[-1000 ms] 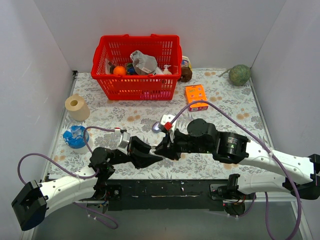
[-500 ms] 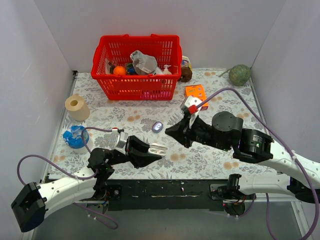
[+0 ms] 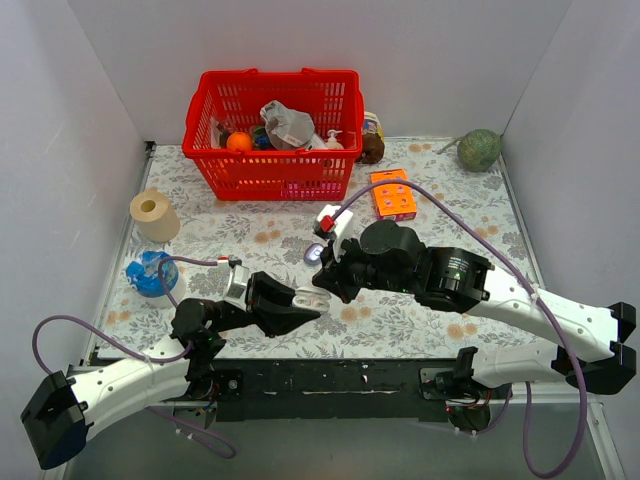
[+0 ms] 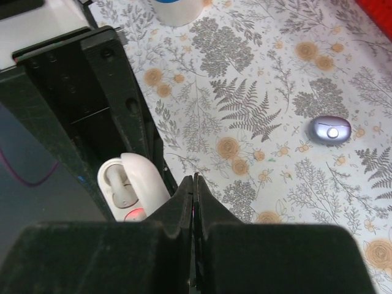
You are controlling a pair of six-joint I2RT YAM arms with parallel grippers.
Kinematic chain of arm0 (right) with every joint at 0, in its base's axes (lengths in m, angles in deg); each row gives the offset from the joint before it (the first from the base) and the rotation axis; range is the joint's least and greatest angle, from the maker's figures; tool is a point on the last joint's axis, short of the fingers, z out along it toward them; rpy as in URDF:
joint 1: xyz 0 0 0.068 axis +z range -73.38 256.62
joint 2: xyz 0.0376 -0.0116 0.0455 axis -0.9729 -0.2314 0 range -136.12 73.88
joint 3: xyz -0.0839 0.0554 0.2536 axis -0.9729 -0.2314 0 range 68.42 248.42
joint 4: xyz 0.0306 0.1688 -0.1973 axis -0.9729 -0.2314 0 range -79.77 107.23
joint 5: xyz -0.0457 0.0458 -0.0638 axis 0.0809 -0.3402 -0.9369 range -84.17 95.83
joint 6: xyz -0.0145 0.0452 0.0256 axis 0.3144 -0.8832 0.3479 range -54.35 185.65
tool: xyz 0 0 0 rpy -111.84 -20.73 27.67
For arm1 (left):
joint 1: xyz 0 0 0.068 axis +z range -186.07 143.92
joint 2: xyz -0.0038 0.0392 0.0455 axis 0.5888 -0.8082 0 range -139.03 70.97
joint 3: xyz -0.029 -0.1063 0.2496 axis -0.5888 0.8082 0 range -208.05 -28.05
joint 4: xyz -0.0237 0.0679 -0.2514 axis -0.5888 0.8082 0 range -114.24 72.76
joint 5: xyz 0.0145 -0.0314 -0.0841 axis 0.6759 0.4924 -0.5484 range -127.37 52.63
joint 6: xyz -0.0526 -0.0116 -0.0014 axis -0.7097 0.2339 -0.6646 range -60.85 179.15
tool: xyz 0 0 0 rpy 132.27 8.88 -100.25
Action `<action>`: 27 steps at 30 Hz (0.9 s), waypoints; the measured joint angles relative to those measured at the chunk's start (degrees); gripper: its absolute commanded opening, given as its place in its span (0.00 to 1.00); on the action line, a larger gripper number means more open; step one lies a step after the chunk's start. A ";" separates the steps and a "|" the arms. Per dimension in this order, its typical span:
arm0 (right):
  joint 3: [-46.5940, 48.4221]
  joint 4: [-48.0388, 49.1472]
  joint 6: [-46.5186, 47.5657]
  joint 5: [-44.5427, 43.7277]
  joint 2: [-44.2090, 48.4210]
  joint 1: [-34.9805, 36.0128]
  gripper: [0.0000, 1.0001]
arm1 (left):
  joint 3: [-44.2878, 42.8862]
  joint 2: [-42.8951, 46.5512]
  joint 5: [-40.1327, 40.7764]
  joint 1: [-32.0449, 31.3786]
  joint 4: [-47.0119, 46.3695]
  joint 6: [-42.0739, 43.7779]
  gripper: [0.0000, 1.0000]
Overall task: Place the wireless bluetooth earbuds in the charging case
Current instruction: Close the charging case, then place the charging case at the center of the board.
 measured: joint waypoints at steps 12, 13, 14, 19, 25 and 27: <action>-0.15 0.76 0.02 7.13 0.66 0.00 0.01 | 0.00 0.22 1.27 -0.09 1.38 0.52 0.00; -0.37 0.74 -0.66 5.42 1.09 0.02 0.01 | 0.00 0.22 1.75 -0.07 1.66 0.55 0.00; -1.44 1.55 -1.42 2.69 2.25 0.13 0.01 | -0.02 0.22 2.25 -0.04 2.19 0.52 0.00; -13.70 5.73 -6.12 -14.36 15.82 -0.35 0.08 | -0.83 0.07 9.29 -0.04 10.03 -2.34 0.00; -25.51 8.98 -10.47 -22.51 20.87 -0.87 0.08 | -1.88 -6.14 24.52 -0.04 25.20 -16.94 0.00; -29.51 9.55 -11.98 -22.27 19.85 -0.85 0.08 | -3.08 -11.28 28.46 0.26 30.99 -20.63 0.00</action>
